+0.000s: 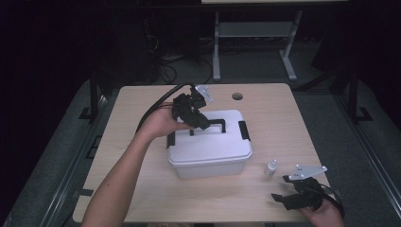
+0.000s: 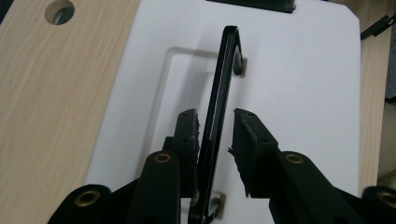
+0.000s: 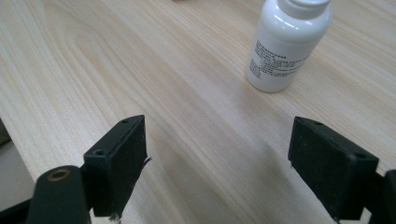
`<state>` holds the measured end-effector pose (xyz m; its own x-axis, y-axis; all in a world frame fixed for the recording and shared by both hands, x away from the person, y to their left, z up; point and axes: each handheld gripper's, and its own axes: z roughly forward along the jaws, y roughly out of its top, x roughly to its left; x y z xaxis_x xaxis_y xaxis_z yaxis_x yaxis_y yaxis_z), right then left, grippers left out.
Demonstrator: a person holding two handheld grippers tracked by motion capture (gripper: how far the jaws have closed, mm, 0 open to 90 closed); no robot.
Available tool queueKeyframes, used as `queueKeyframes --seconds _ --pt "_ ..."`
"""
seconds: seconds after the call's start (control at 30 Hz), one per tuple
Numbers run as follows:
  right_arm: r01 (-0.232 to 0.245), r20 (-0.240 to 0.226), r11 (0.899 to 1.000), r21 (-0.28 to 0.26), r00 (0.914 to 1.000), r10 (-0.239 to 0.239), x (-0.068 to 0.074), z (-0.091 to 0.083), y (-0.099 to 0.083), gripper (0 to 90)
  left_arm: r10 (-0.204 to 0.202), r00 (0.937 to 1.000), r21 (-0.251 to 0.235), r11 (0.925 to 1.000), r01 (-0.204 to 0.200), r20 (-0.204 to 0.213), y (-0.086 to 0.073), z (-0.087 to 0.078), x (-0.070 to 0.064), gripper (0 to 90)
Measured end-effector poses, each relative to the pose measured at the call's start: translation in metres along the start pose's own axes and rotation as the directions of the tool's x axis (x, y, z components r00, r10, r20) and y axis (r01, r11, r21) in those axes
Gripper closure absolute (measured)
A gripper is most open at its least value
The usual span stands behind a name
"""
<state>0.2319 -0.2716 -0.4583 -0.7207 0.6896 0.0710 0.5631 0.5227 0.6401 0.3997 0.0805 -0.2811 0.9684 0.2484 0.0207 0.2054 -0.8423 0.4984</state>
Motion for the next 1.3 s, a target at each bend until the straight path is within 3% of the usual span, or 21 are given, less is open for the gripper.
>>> queueKeyframes --seconds 0.53,0.93,1.3 --pt "-0.002 -0.006 1.000 0.006 1.0000 0.002 0.0004 0.0010 0.0001 18.8 -0.004 0.9996 -0.003 1.0000 0.004 0.027 -0.0013 0.0007 0.0049 75.4" --pt "0.005 -0.011 1.000 0.006 0.9999 -0.005 0.0017 0.0023 0.0015 18.9 0.021 0.9991 0.013 0.9997 -0.021 0.038 0.0027 0.0022 0.0027 77.7" --pt "0.008 -0.013 1.000 0.003 0.9999 -0.008 0.0024 0.0018 0.0013 18.8 0.043 0.9965 0.021 0.9988 -0.045 0.072 0.0060 0.0058 -0.0006 81.0"
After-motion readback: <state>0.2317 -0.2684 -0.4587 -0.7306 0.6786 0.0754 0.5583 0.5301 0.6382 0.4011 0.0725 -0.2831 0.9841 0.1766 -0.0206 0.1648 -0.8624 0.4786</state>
